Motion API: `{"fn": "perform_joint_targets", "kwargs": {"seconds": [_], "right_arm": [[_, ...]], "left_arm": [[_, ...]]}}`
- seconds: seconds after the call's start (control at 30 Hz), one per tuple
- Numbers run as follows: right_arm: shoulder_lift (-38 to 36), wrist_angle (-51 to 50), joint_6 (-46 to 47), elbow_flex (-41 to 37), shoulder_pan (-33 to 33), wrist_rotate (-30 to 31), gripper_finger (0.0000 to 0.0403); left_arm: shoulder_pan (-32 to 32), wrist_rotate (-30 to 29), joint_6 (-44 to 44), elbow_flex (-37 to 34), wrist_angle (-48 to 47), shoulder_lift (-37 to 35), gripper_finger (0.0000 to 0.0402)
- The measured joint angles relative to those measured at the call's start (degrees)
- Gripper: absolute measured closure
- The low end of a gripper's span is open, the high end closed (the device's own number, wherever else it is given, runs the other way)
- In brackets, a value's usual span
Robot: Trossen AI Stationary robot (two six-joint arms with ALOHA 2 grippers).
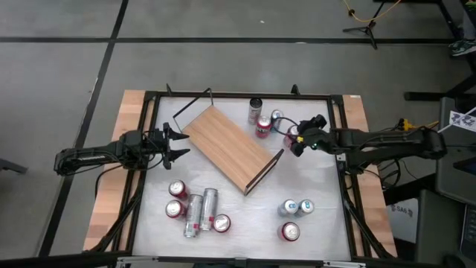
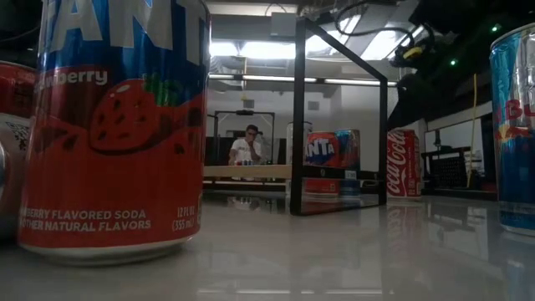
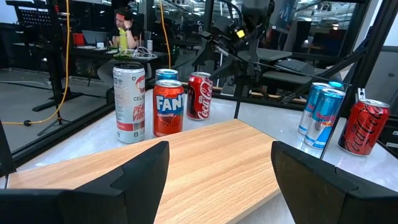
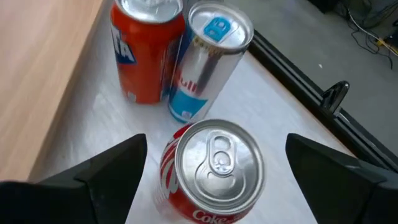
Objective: Place canned beverage on shelf
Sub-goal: Put the red white soda can on the shelf
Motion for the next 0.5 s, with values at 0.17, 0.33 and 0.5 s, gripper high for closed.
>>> {"fn": "perform_joint_targets", "kwargs": {"seconds": [0.17, 0.33, 0.5], "right_arm": [[2.3, 0.0, 0.0, 0.0, 0.0, 0.0, 0.0029], [3.9, 0.0, 0.0, 0.0, 0.0, 0.0, 0.0029], [4.4, 0.0, 0.8, 0.0, 0.0, 0.0, 0.0029]], "left_arm": [[0.0, 0.0, 0.0, 0.0, 0.0, 0.0, 0.0125], [0.0, 0.0, 0.0, 0.0, 0.0, 0.0, 0.0125], [0.0, 0.0, 0.0, 0.0, 0.0, 0.0, 0.0125]]}}
